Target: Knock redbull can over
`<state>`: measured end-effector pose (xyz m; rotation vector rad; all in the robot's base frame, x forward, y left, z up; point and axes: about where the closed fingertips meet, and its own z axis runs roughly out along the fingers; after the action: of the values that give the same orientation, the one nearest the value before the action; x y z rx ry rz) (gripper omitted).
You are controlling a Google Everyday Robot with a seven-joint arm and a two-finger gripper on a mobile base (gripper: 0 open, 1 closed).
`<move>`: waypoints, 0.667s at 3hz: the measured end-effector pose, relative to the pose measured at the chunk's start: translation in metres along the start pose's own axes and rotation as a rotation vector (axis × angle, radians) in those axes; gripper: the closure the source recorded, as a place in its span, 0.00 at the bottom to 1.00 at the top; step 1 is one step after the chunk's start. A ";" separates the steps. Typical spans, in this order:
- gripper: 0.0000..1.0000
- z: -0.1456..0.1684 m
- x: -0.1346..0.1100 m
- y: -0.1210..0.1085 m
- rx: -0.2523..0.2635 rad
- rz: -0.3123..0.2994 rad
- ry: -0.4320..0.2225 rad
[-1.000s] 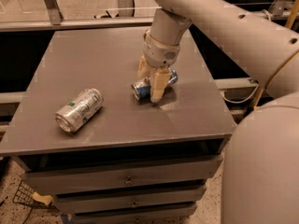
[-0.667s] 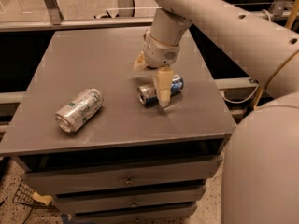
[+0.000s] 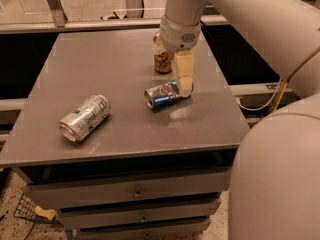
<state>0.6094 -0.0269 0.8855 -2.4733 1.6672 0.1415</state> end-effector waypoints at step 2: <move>0.00 -0.043 0.053 0.034 0.058 0.184 0.108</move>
Offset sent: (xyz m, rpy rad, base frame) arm -0.0440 -0.1251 0.0340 -0.1474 0.0207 -0.3020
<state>0.5972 -0.0959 0.9168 -2.3210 1.9132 -0.0202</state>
